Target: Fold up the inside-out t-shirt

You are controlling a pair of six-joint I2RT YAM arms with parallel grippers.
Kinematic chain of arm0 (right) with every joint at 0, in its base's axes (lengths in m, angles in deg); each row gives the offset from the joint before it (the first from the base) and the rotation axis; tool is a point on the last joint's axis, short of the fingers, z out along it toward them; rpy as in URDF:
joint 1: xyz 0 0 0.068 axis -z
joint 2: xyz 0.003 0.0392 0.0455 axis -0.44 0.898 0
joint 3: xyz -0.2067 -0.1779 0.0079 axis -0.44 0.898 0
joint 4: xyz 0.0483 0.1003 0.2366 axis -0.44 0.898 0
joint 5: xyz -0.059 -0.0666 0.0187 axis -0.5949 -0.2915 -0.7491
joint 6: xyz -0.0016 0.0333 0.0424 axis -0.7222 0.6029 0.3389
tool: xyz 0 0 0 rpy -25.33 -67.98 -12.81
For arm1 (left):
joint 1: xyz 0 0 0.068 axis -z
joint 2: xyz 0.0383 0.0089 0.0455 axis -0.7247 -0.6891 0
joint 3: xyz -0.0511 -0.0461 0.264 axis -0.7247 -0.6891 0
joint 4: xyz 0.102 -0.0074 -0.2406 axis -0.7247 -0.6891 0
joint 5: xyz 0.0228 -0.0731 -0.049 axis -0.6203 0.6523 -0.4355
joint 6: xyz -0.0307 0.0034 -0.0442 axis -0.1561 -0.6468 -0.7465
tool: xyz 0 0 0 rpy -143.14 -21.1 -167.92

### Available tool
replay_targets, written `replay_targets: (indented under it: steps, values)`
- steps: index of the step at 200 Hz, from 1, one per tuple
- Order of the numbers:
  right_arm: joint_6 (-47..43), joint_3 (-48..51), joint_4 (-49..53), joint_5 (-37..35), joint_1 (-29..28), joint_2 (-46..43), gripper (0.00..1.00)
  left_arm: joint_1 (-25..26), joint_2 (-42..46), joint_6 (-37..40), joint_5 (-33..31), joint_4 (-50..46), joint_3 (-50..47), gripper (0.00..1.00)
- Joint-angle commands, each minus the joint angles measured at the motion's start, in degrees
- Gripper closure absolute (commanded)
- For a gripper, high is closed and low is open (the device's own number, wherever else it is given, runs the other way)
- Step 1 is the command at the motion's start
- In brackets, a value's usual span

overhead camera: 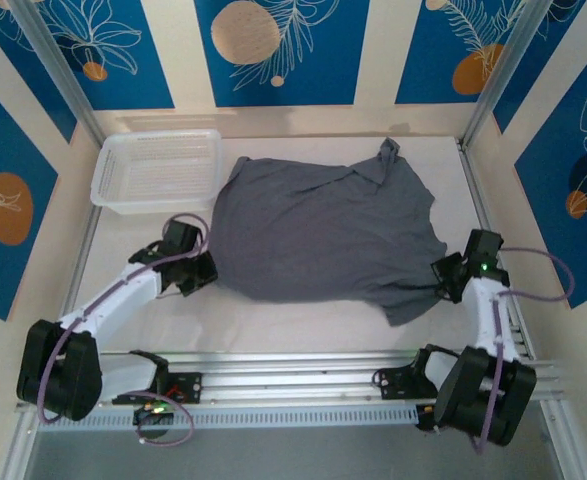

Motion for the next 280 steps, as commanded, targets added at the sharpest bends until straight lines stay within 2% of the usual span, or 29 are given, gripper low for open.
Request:
replay_targets:
  steps: [1, 40, 90, 149, 177, 219, 234, 244, 253, 261, 280]
  values:
    - [-2.02, -7.74, -1.54, 2.26, -0.92, 6.23, 1.0, -3.14, -2.87, 1.5, -3.28, 2.08, 5.81, 1.0]
    - [-2.59, -15.34, -2.57, 2.39, -2.91, 16.92, 1.0, -5.04, -11.38, 3.29, -2.53, 4.89, 12.4, 1.0]
    - [-2.82, -19.91, -3.72, 1.17, -3.96, 26.19, 1.0, -6.18, -18.23, 4.32, -4.44, 7.3, 14.35, 1.0]
    - [-2.41, -23.76, -4.92, 1.88, -2.52, 30.6, 1.0, -7.89, -23.03, 4.61, -6.24, 8.23, 16.74, 1.0]
    - [-2.81, -25.92, -4.91, 2.3, -2.42, 34.04, 1.0, -8.07, -26.1, 5.36, -5.15, 8.78, 18.13, 1.0]
    - [-6.65, -32.91, -2.74, 4.03, -3.1, 43.67, 1.0, -8.07, -31.23, 5.1, -5.55, 11.12, 19.12, 1.0]
    - [-9.07, -36.95, -0.06, 5.15, -3.61, 47.79, 0.92, -8.29, -32.6, 4.73, -5.9, 11.79, 19.36, 1.0]
    - [-9.68, -38.46, 0.98, 5.9, -3.88, 49.08, 0.8, -8.33, -32.75, 4.52, -6.02, 12.13, 19.35, 1.0]
    - [-9.59, -38.78, 1.45, 6.05, -4.13, 48.85, 0.62, -8.33, -32.32, 4.2, -6.4, 11.98, 19.36, 0.9]
    - [-9.84, -38.88, 2.06, 5.12, -4.52, 47.6, 0.53, -8.48, -31.49, 4.23, -6.66, 11.83, 19.36, 0.8]
    - [-9.47, -38.44, 4.3, 1.46, -4.71, 43.1, 0.5, -8.42, -27.69, 5.13, -7.54, 10.65, 19.33, 0.63]
